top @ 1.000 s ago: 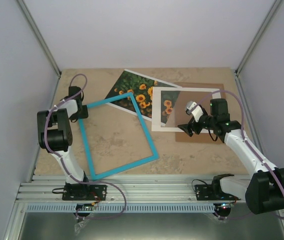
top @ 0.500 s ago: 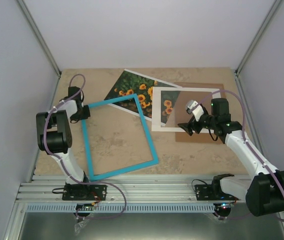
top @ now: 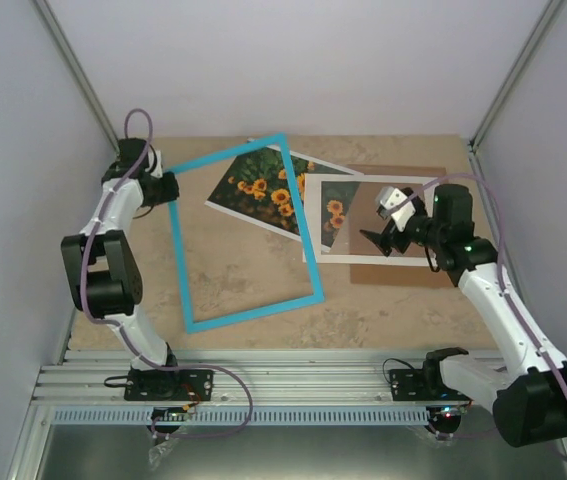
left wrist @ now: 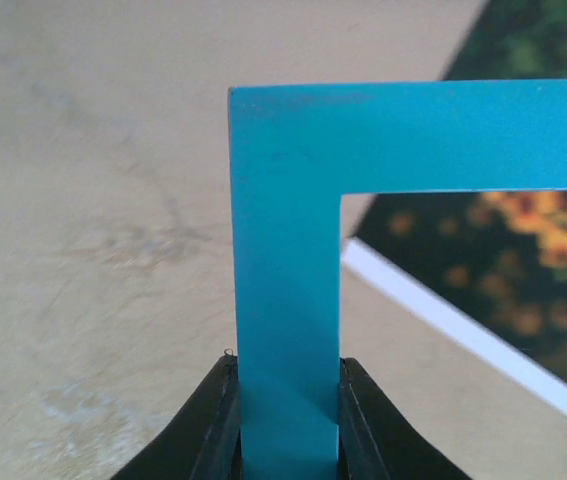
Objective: Put the photo into the frame
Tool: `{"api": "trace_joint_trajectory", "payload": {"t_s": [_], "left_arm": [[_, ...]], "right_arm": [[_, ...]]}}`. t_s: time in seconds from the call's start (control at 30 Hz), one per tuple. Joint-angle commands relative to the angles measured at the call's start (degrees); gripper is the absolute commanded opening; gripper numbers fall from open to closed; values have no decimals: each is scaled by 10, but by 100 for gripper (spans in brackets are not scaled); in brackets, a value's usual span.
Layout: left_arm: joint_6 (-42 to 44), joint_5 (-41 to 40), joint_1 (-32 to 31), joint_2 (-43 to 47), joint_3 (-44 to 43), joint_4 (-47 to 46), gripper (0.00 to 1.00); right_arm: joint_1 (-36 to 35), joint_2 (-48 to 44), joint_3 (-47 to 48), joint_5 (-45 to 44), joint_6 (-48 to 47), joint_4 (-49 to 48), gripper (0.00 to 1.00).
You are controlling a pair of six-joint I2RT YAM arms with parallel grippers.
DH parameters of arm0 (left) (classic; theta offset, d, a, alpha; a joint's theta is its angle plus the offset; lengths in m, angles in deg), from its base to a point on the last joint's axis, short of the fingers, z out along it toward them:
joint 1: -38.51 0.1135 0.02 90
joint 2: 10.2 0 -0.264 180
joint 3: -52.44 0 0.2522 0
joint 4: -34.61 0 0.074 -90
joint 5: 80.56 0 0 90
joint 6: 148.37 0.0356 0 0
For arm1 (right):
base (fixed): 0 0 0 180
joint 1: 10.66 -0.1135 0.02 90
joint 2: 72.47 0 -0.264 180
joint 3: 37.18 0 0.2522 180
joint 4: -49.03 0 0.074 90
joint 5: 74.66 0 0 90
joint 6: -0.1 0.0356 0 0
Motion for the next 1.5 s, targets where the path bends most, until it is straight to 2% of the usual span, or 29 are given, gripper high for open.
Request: {"api": "trace_joint_trajectory", "payload": {"t_s": [0.0, 0.13, 0.27, 0.43, 0.7, 0.8, 0.93, 1.1, 1.23, 1.4, 1.47], "left_arm": [[6, 157, 2, 42, -43, 51, 0], [36, 264, 1, 62, -47, 69, 0], [49, 355, -6, 73, -51, 97, 0], [36, 369, -65, 106, -34, 93, 0], [-7, 427, -127, 118, -19, 79, 0], [-15, 442, -146, 122, -11, 74, 0], [-18, 433, -160, 119, -5, 73, 0], [-23, 441, -173, 115, 8, 69, 0], [-25, 437, -186, 112, 12, 67, 0], [-33, 450, -189, 107, 27, 61, 0], [-34, 459, -189, 105, 31, 59, 0]], "right_arm": [[-4, -25, 48, -29, -70, 28, 98], [-4, -47, 72, -38, -163, 67, 98], [-4, -116, 78, -22, -264, 47, 98], [-4, -198, 68, 56, -387, -28, 98], [-37, -230, 62, 95, -443, -135, 98], [-55, -239, 47, 114, -500, -149, 98], [-98, -250, 15, 95, -534, -223, 98], [-163, -239, 13, 65, -599, -226, 98], [-237, -213, 19, 4, -629, -231, 98], [-317, -192, 0, -61, -677, -269, 97], [-338, -185, -13, -81, -687, -303, 94]]}}
